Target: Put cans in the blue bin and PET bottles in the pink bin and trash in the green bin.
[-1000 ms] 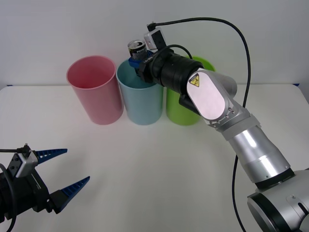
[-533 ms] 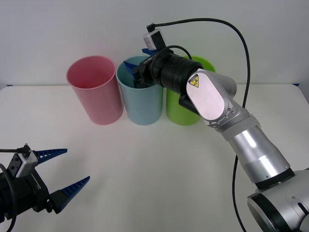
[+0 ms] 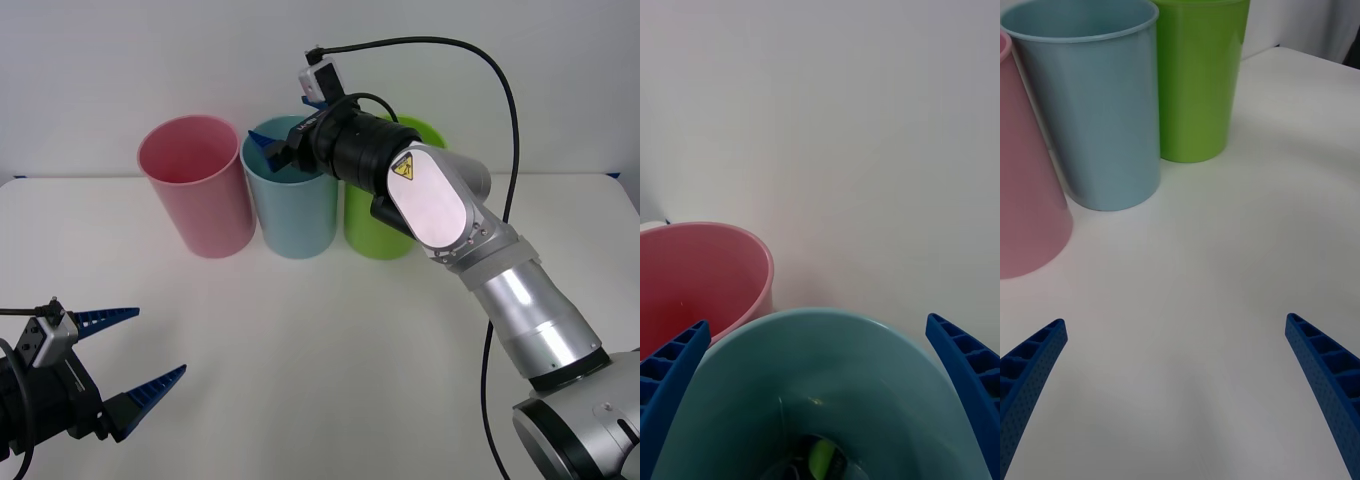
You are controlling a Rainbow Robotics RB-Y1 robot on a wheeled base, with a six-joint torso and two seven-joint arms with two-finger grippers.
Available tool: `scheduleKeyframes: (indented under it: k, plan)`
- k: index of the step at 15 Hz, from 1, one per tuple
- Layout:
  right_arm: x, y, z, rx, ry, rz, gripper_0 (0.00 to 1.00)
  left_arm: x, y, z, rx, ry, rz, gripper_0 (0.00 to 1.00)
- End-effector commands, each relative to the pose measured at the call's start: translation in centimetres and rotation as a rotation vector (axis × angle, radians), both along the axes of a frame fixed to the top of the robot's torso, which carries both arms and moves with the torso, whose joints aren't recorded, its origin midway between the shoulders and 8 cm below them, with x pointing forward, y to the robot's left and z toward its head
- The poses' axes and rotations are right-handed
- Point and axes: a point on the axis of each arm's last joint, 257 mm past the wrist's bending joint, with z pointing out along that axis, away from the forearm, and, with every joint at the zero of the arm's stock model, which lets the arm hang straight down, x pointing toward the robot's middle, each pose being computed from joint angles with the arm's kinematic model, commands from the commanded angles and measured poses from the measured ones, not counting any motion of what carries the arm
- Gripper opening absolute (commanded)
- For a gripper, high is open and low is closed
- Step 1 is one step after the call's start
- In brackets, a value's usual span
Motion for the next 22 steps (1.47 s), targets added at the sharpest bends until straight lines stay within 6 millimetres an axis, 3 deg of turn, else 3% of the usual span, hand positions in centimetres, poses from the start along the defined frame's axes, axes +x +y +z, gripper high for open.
scheduleKeyframes:
  k: [1, 4, 5, 10, 15, 18, 22]
  plan:
    - [-0.5, -0.4, 2.2, 0.039, -0.024, 0.018, 0.97, 0.0, 0.0, 0.0, 0.0, 0.0, 0.0, 1.0]
    - [-2.2, -2.1, 5.2, 0.095, -0.061, 0.055, 0.97, 0.0, 0.0, 0.0, 0.0, 0.0, 0.0, 1.0]
    - [-3.6, -3.0, 5.8, 0.108, -0.059, 0.085, 0.97, 0.0, 0.0, 0.0, 0.0, 0.0, 0.0, 1.0]
    - [-9.6, -8.6, 6.0, 0.136, -0.076, 0.132, 0.97, 0.0, 0.0, 0.0, 0.0, 0.0, 0.0, 1.0]
    - [-15.6, -14.5, 3.4, 0.123, -0.022, 0.131, 1.0, 0.0, 0.0, 0.0, 0.0, 0.0, 0.0, 1.0]
    - [-19.1, -17.3, 0.4, 0.112, 0.004, 0.131, 1.0, 0.0, 0.0, 0.0, 0.0, 0.0, 0.0, 1.0]
    - [-22.0, -20.4, -3.7, 0.078, 0.025, 0.121, 1.0, 0.0, 0.0, 0.0, 0.0, 0.0, 0.0, 1.0]
